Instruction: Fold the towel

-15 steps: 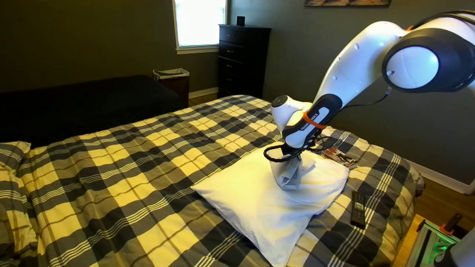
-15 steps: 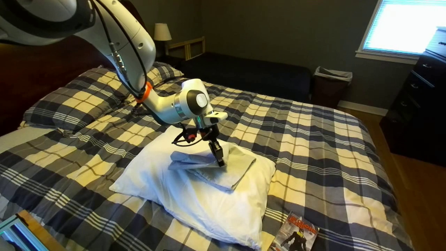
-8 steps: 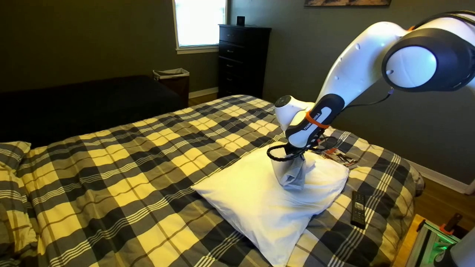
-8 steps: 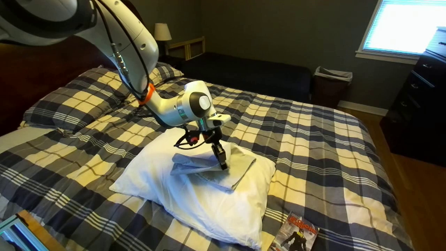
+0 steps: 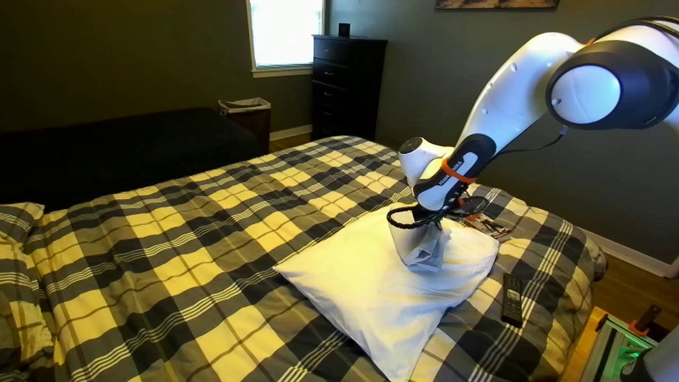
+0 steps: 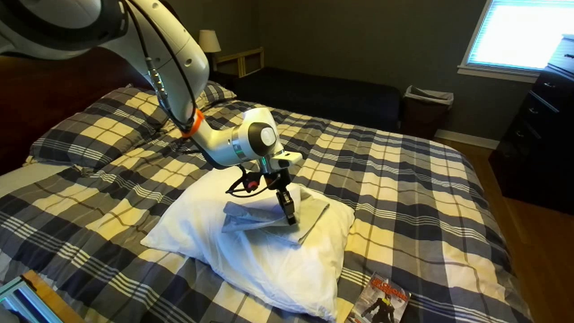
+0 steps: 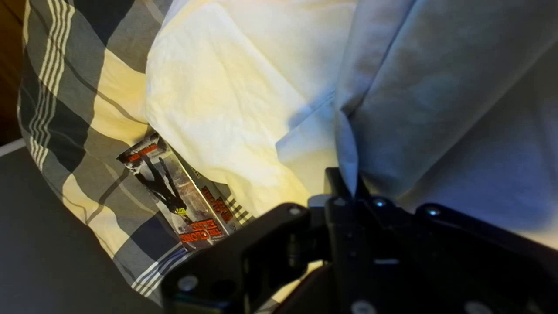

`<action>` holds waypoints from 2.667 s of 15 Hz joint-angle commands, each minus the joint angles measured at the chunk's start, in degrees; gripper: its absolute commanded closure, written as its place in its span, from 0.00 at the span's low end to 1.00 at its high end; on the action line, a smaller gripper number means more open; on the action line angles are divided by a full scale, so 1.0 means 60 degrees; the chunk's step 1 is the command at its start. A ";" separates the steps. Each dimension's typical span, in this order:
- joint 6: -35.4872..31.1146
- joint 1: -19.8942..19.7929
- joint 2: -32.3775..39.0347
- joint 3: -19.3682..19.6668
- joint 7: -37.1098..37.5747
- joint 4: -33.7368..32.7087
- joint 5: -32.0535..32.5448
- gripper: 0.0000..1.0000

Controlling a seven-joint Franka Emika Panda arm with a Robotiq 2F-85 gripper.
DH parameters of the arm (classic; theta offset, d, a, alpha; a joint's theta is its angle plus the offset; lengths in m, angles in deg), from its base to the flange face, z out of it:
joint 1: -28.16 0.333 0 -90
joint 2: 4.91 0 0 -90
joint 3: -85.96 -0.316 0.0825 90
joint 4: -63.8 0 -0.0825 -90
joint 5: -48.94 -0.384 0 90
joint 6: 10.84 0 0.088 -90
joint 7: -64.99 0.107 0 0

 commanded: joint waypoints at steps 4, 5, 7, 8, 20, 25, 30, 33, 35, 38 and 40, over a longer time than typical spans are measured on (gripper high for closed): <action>0.0079 -0.0217 -0.0056 -0.0072 0.0112 0.0140 -0.0026 0.99; 0.0093 -0.0230 -0.0053 -0.0070 0.0106 0.0138 -0.0027 0.99; 0.0103 -0.0260 -0.0071 -0.0082 0.0094 0.0152 -0.0047 0.72; 0.0102 -0.0260 -0.0089 -0.0073 0.0105 0.0169 -0.0038 0.65; -0.0779 0.0180 -0.0581 0.0355 0.1230 0.0477 0.0730 0.00; -0.0737 -0.0022 -0.0474 0.0178 0.1164 0.0051 0.0660 0.00; -0.0737 -0.0024 -0.0494 0.0184 0.1218 0.0067 0.0684 0.00; -0.1283 0.0076 -0.0324 0.0571 0.1592 -0.0303 0.1166 0.00; -0.1908 -0.0230 -0.0280 0.0678 0.1554 -0.0649 0.1215 0.00; -0.2636 -0.0765 -0.0056 0.0508 0.0926 -0.1154 0.0759 0.00; -0.2807 -0.1136 0.0150 0.0303 0.0437 -0.1464 0.0337 0.00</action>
